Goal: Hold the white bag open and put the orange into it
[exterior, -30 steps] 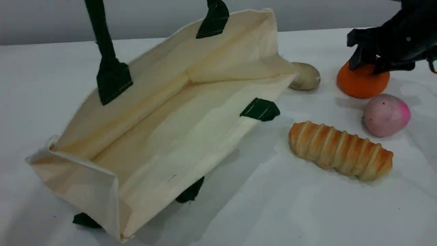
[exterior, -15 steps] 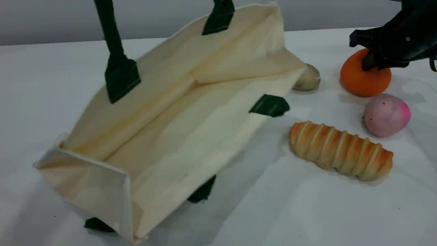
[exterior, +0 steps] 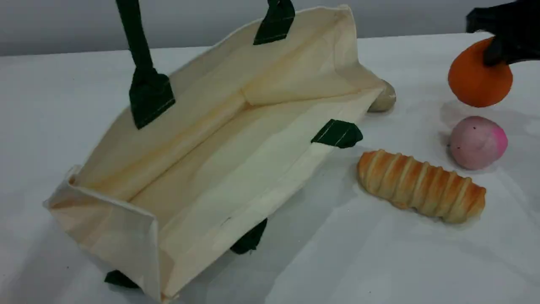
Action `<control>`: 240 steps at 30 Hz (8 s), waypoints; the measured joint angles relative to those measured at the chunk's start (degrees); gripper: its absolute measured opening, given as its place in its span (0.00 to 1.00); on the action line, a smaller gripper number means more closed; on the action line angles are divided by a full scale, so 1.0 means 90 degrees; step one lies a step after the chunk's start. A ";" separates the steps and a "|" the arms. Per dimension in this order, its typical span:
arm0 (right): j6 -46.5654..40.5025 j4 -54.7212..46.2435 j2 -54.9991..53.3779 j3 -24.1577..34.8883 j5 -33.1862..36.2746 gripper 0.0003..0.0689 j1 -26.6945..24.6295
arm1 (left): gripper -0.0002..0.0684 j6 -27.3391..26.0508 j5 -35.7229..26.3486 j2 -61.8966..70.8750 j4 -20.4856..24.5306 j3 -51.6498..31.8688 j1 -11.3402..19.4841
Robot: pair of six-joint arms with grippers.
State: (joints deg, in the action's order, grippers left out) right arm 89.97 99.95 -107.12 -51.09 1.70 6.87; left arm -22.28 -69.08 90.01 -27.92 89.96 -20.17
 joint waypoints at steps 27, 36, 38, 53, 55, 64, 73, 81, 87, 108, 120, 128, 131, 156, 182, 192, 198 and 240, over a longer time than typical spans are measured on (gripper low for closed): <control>-0.1870 -0.2233 0.2676 0.1567 0.4658 0.08 0.0481 | 0.10 -0.0002 0.0555 0.0011 0.0147 0.0000 0.0000; -0.1744 -0.1213 0.2531 0.1215 0.3386 0.08 0.2342 | 0.10 -0.0184 0.0434 0.0011 -0.0276 0.0000 0.0000; -0.1634 -0.1013 0.2423 0.1131 0.3270 0.08 0.2601 | 0.10 -0.0243 0.0372 0.0011 -0.0400 0.0000 0.0000; -0.0022 0.0006 0.0674 0.0281 0.3297 0.08 0.3048 | 0.10 -0.0283 0.0239 0.0007 -0.0412 0.0018 0.0000; 0.0009 0.0006 0.0420 0.0107 0.3297 0.08 0.3048 | 0.10 -0.0288 0.0179 0.0007 -0.0402 0.0096 0.0000; 0.0002 0.0009 -0.0101 -0.0473 0.3395 0.09 0.3048 | 0.10 -0.0280 0.0092 0.0000 -0.0195 0.0202 0.0000; -0.0005 0.0003 -0.0094 -0.0473 0.3740 0.52 0.3048 | 0.10 -0.0288 0.0092 0.0000 -0.0214 0.0202 0.0000; -0.0006 -0.0040 0.0425 -0.0467 0.3803 0.77 0.2978 | 0.10 -0.0288 0.0109 0.0006 -0.0112 0.0202 0.0000; -0.0546 -0.1443 0.1330 -0.0461 0.3552 0.69 0.2577 | 0.10 -0.0282 0.0235 0.0014 0.0055 0.0195 0.0000; -0.4970 -0.5675 0.4792 -0.0461 0.4586 0.15 0.1460 | 0.11 -0.0165 0.0374 0.0931 0.0091 0.0175 0.0000; -0.7614 -0.8420 0.6246 -0.0467 0.5222 0.02 0.1460 | 0.65 -0.0327 -0.0090 0.0961 0.0087 0.0175 -0.0210; -0.8139 -0.9666 0.7523 -0.0467 0.6167 0.01 0.1460 | 0.72 -0.0023 -0.0103 0.0657 0.0103 0.0175 -0.1057; -0.8489 -1.0047 0.8194 -0.0472 0.6261 0.01 0.1460 | 0.70 0.0206 -0.0109 0.0336 0.0103 0.0175 -0.1282; -0.9082 -1.0250 1.1914 0.2179 0.7045 0.01 0.1460 | 0.28 0.3925 -0.0104 -0.2214 0.3721 -0.0394 -0.5330; -0.8989 -1.0289 1.1903 0.2449 0.6629 0.02 0.1460 | 0.11 0.3240 0.0770 -0.7073 0.3307 -0.6285 -0.6232; -0.8989 -1.0287 1.1903 0.2449 0.6629 0.04 0.1460 | 0.11 0.2802 0.0721 -0.8132 0.3102 -0.6653 -0.6220; -0.8989 -1.0287 1.1903 0.2449 0.6629 0.06 0.1460 | 0.12 0.2600 0.0824 -0.8121 0.2857 -0.6788 -0.6220; -0.8989 -1.0287 1.1903 0.2449 0.6629 0.12 -0.0014 | 0.18 0.2604 0.0808 -0.8230 0.2866 -0.6782 0.0781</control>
State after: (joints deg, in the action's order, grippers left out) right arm 9.07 7.36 0.00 -29.05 61.36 6.74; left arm 1.16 -61.81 15.94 -2.13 28.92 -13.15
